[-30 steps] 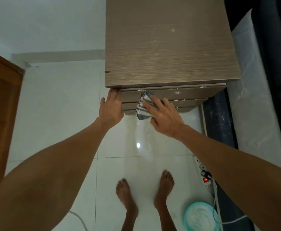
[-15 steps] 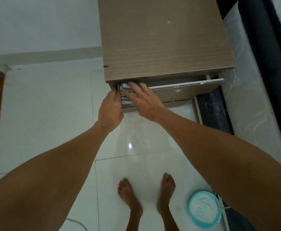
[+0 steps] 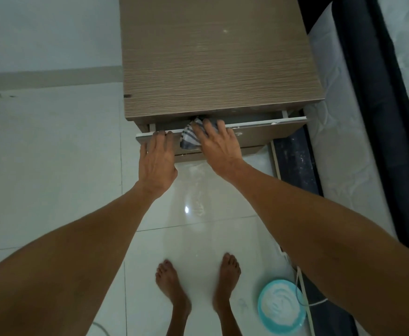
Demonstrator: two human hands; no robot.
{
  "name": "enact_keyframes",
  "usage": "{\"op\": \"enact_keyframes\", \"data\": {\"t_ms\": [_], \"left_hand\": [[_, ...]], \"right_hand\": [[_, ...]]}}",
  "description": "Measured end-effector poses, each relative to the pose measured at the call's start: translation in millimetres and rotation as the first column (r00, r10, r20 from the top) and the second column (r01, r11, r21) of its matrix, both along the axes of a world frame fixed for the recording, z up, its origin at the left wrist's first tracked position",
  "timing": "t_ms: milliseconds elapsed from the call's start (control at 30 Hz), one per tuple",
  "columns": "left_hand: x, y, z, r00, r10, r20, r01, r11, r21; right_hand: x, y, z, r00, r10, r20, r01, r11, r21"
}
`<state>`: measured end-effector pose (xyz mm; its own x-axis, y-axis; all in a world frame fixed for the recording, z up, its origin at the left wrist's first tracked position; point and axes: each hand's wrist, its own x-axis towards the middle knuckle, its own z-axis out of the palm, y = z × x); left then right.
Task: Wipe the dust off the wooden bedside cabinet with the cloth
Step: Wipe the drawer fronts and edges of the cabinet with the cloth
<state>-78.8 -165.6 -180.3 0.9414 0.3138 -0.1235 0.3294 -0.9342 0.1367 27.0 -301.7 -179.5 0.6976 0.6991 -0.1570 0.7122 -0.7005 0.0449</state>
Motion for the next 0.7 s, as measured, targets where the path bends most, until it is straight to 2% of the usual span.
{"op": "enact_keyframes", "data": {"t_ms": [300,700], "left_hand": [[21,-41,-4,0.988,0.070,-0.139,-0.070,0.998,0.007],[24,-49,1,0.979,0.108,-0.175,-0.102,0.994,0.046]], "right_hand": [[50,-91,10,1.000,-0.029,0.009,0.030,0.996,-0.078],[100,-178,11,0.984,-0.174,0.032,0.176,0.981,-0.083]]}}
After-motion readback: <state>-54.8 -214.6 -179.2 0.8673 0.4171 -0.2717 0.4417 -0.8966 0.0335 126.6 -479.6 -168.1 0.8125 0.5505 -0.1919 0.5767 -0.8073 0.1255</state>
